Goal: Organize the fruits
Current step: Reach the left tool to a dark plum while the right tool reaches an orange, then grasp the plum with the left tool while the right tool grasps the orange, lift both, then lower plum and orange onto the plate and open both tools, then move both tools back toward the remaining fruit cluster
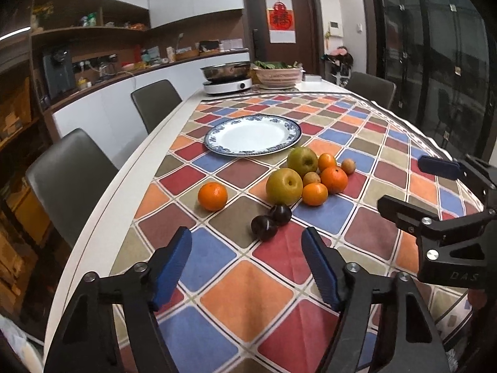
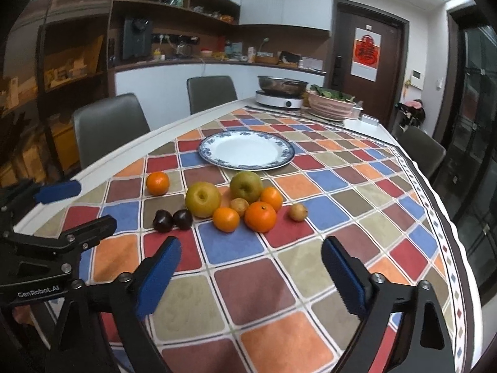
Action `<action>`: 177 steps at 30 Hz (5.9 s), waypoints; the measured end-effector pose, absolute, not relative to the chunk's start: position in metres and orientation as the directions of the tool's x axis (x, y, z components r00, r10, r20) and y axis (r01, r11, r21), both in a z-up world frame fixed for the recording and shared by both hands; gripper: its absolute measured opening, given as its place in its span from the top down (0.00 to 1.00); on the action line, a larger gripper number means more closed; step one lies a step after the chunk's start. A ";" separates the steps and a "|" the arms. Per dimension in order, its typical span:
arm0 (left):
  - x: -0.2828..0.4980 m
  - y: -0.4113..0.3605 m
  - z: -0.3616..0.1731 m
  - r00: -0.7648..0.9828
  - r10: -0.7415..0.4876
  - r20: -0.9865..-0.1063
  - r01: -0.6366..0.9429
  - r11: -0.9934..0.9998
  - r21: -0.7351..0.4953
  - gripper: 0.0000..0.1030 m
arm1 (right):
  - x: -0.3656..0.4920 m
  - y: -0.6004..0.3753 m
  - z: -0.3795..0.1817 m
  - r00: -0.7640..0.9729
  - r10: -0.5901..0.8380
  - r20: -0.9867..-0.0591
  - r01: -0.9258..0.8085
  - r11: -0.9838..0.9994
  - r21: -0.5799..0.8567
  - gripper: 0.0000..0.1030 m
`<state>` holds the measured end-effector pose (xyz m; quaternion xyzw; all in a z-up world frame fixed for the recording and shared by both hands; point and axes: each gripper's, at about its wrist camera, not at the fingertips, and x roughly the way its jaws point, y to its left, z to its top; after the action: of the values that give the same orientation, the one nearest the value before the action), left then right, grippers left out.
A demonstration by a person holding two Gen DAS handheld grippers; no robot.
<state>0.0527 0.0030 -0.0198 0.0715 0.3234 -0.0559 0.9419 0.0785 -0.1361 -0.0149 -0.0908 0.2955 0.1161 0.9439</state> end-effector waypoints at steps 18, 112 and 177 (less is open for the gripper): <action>0.106 0.006 -0.058 0.670 -0.138 -0.730 0.275 0.959 0.071 0.51 | 0.138 -0.102 -0.055 0.688 0.183 -0.702 -0.439 0.876 -0.202 0.38; 0.337 0.007 -0.013 0.567 -0.256 -0.783 0.263 0.957 -0.123 0.71 | 0.359 -0.102 -0.006 0.541 0.260 -0.800 -0.394 0.918 0.032 0.66; 0.114 -0.012 0.003 0.706 -0.093 -0.702 0.188 0.980 0.060 0.25 | 0.154 -0.149 0.004 0.664 0.225 -0.713 -0.347 0.938 -0.027 0.46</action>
<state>0.1142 -0.0120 0.0029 0.0634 0.3759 -0.0761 0.9214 0.1544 -0.1490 0.0036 -0.0802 0.3782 0.1574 0.9087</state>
